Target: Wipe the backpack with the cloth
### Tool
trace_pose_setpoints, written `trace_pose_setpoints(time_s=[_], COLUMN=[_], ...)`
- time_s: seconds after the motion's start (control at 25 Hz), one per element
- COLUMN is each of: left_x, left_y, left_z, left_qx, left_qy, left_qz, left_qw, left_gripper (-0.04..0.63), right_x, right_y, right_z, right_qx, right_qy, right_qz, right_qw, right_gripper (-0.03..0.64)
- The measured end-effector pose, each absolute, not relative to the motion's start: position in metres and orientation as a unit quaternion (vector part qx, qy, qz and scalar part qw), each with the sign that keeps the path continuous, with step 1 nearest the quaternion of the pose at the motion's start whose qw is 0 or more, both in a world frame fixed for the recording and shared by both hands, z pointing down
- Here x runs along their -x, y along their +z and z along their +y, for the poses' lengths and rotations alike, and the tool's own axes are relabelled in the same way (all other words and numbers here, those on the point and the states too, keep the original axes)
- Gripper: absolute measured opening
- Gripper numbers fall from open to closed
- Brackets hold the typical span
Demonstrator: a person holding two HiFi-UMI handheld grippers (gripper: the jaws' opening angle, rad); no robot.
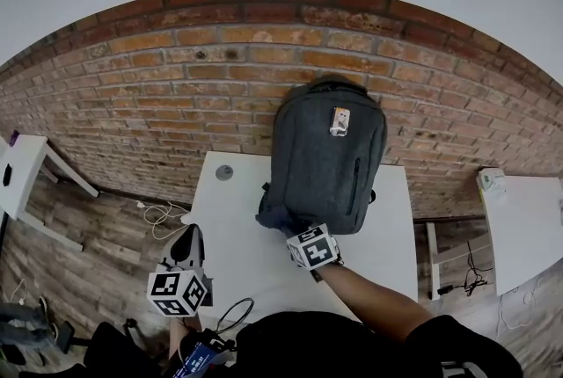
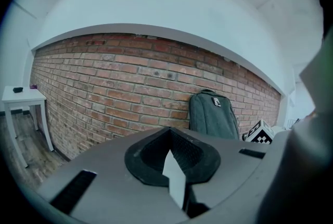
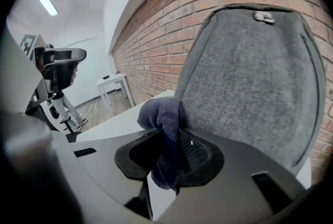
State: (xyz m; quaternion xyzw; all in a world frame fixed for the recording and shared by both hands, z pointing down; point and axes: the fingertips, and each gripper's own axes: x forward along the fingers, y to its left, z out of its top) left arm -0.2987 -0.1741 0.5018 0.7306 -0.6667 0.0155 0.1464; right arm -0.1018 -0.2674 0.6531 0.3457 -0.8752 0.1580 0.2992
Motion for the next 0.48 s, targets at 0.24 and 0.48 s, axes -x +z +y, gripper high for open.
trace_pose_setpoints(time_s=[0.24, 0.48], left_x=[0.287, 0.275], left_y=[0.501, 0.497], left_z=[-0.188, -0.202], left_qx=[-0.744, -0.757], left_qy=[0.022, 0.028], left_qz=[-0.652, -0.638], left_qw=[0.145, 0.139], left_gripper=[-0.006, -0.006], right_x=[0.045, -0.021], right_y=[0.652, 0.656], right_z=[-0.265, -0.267], right_qx=[-0.394, -0.452], right_qy=[0.186, 0.212], right_qz=[-0.857, -0.827], right_qw=[0.274, 0.258], right_gripper=[0.087, 0.087])
